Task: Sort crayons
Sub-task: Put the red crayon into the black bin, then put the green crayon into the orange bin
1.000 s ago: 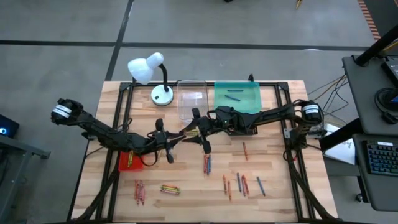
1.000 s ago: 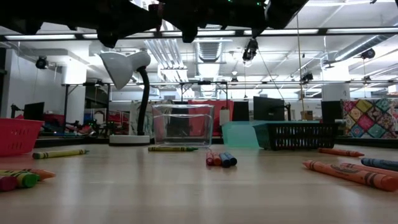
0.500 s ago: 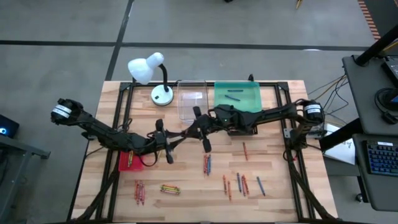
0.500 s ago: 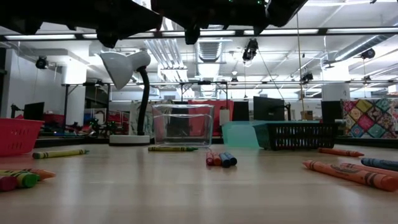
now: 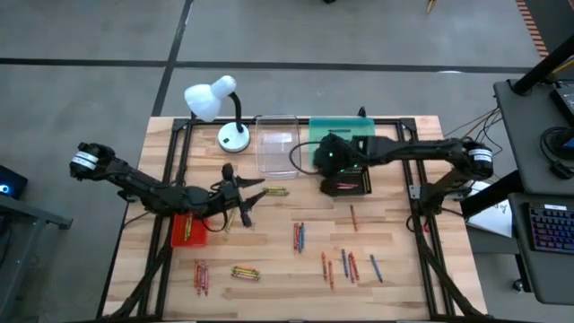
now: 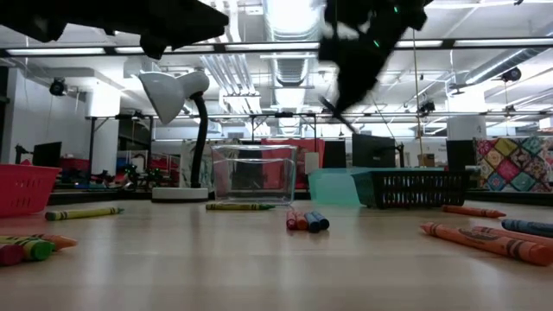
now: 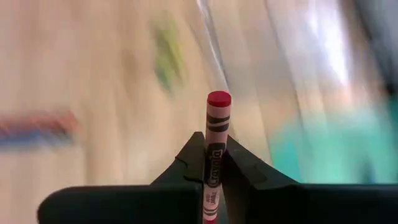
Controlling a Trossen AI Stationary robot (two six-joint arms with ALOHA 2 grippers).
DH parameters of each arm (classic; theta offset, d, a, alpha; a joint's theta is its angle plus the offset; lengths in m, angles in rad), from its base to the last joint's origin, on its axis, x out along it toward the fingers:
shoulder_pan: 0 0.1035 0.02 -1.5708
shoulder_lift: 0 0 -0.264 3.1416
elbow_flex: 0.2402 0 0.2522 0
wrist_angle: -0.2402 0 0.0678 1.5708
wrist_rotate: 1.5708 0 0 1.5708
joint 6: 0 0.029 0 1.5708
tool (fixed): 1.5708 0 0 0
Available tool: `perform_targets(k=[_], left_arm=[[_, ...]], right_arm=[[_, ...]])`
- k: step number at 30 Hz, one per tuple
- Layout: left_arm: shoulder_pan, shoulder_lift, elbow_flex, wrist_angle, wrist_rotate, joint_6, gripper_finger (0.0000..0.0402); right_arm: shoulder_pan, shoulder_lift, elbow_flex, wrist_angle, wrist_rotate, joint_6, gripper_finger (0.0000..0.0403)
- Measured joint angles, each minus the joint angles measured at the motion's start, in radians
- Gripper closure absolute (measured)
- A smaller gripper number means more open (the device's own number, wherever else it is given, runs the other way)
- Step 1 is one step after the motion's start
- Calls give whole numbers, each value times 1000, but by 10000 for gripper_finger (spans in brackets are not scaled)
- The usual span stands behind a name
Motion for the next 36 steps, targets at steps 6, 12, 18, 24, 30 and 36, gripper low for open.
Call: perform_targets(k=[6,12,18,24,30,36], left_arm=[[150,-23,76,-192,63,68,279],[380,-33,180,-458,158,190,295],[552,-36,265,-624,339,167,310],[593,-36,281,-646,394,159,317],[593,-36,287,-647,395,161,318],[592,-36,319,-724,395,131,318]], right_arm=[[-85,37,-6,-289,51,153,387],[-127,115,-14,-304,64,-39,387],[-153,149,-15,-322,58,-89,368],[-153,150,-14,-318,57,-90,337],[-154,149,-13,-318,57,-92,299],[-154,145,39,-317,57,-65,297]])
